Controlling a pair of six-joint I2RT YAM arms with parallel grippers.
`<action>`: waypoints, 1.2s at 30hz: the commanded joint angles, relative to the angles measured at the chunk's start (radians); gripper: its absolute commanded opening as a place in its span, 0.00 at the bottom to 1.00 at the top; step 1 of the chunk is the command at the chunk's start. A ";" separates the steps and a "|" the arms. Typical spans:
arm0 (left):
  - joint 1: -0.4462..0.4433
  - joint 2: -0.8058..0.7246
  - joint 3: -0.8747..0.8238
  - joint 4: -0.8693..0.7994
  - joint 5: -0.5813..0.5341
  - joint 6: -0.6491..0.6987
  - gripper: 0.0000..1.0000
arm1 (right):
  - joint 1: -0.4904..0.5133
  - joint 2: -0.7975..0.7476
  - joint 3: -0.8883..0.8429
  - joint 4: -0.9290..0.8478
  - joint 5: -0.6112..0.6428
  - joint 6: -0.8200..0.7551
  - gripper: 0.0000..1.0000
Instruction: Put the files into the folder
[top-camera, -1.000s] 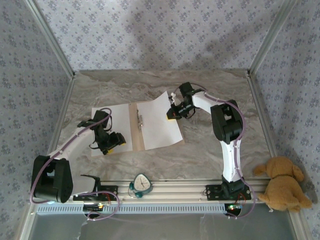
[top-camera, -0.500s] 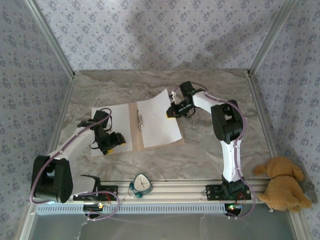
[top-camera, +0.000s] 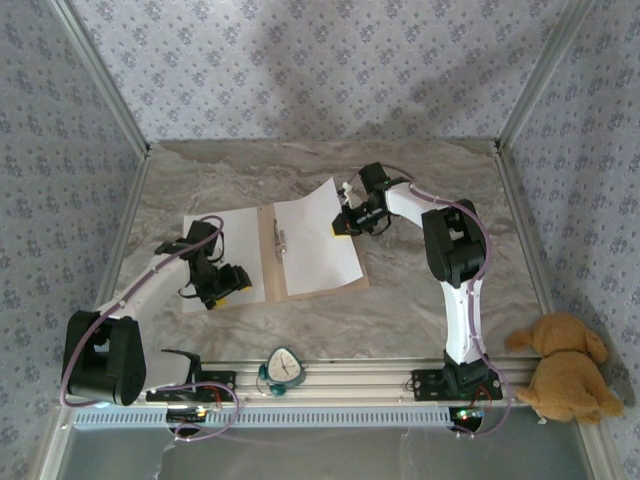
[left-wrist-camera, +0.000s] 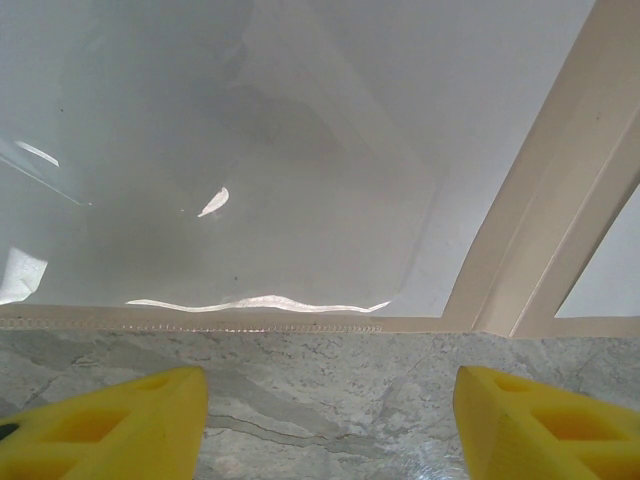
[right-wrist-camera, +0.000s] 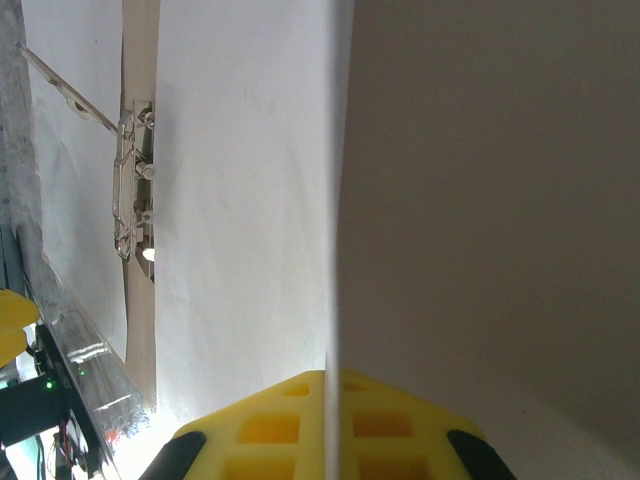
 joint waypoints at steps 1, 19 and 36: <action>0.007 0.010 -0.001 -0.004 -0.012 0.018 0.67 | -0.002 0.012 0.000 -0.024 -0.002 -0.006 0.08; 0.007 0.012 -0.002 -0.005 -0.012 0.021 0.67 | 0.004 0.023 0.118 -0.256 0.203 -0.110 0.70; 0.007 0.060 0.118 0.164 -0.013 0.089 0.69 | -0.058 -0.151 0.060 -0.237 0.120 -0.052 0.86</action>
